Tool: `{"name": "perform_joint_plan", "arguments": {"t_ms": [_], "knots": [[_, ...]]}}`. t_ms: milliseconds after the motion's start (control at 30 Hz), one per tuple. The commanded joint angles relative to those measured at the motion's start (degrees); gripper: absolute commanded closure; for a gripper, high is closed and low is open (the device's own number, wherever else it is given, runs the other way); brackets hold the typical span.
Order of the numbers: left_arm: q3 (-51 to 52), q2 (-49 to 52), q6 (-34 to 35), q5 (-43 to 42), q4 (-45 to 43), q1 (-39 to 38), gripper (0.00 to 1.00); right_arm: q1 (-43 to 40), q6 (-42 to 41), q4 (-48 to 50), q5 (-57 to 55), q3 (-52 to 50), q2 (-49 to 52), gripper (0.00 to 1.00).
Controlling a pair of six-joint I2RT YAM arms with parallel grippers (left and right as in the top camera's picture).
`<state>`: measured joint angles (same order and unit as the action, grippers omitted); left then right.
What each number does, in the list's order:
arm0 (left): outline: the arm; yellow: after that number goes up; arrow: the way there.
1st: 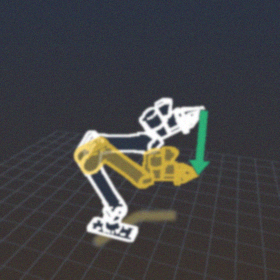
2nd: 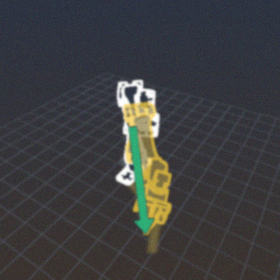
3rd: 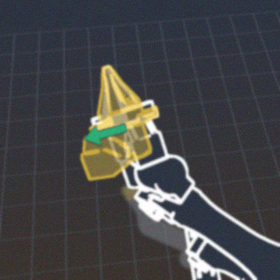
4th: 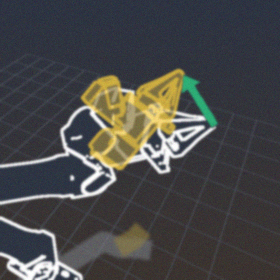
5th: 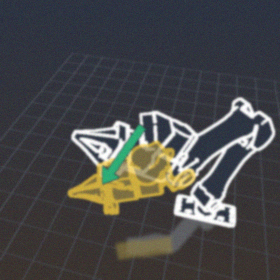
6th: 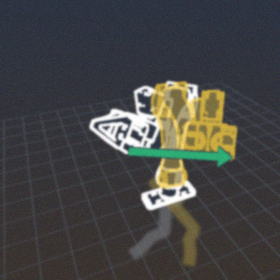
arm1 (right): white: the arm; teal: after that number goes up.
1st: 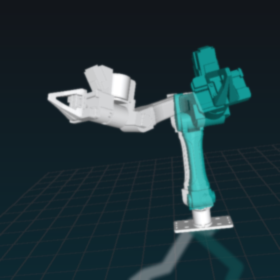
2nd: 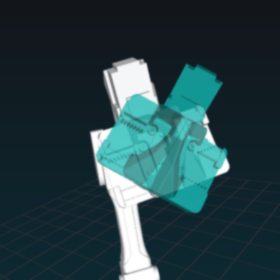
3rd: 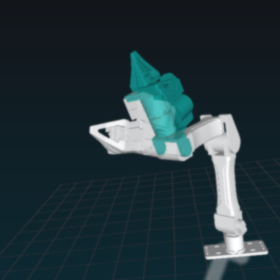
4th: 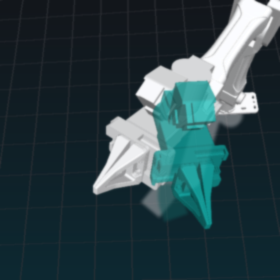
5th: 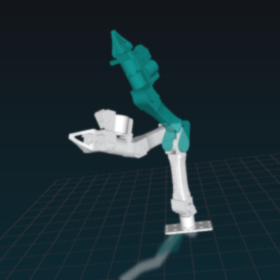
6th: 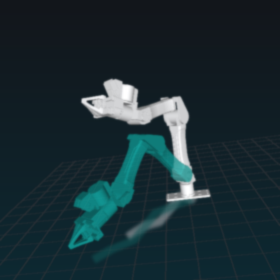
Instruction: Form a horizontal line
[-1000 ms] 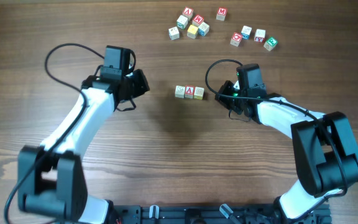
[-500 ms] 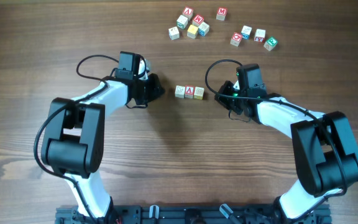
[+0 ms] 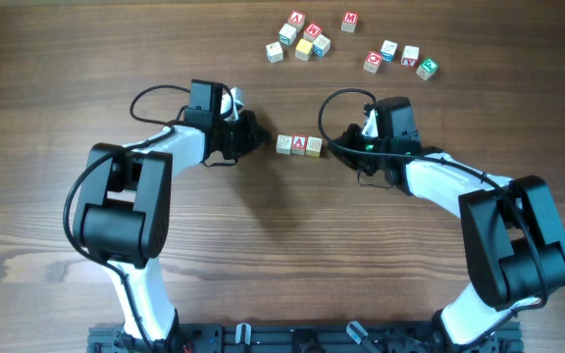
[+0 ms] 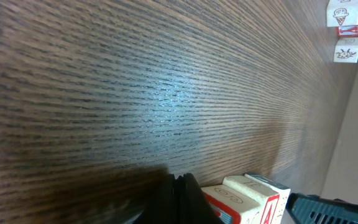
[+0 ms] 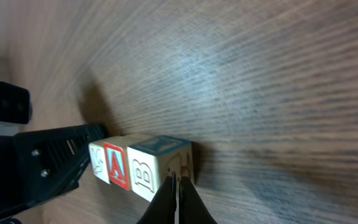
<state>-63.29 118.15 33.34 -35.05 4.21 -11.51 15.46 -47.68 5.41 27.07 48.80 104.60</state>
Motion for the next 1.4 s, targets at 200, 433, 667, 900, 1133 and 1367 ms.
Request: {"name": "perform_joint_plan", "arguments": {"t_ms": [200, 433, 667, 900, 1133, 1367], "knots": [[1.38, 3.63, 0.15, 2.95, 0.85, -1.03, 0.96, 0.13, -0.31, 0.07, 1.51, 0.28, 0.96, 0.95], [1.38, 3.63, 0.2, 2.93, 0.66, -1.03, 0.96, 2.03, 1.01, -2.69, 0.85, 0.26, 2.36, 0.95], [1.38, 3.63, 0.17, 2.93, 0.68, -1.03, 0.96, 2.99, 1.03, -0.2, -0.07, 0.28, 3.43, 0.95], [1.38, 3.63, 0.15, 0.96, 1.57, -1.11, 0.96, 2.99, 1.01, 0.09, -0.98, 0.28, 3.43, 0.95], [1.38, 3.63, 0.15, 0.94, 1.92, -2.75, 0.96, 2.99, 0.98, 0.81, -1.97, 0.28, 3.43, 0.95], [1.38, 3.63, 0.15, 0.98, 1.97, -3.13, 0.96, 2.95, 1.01, 3.52, -1.66, 0.28, 3.43, 0.95]]}}
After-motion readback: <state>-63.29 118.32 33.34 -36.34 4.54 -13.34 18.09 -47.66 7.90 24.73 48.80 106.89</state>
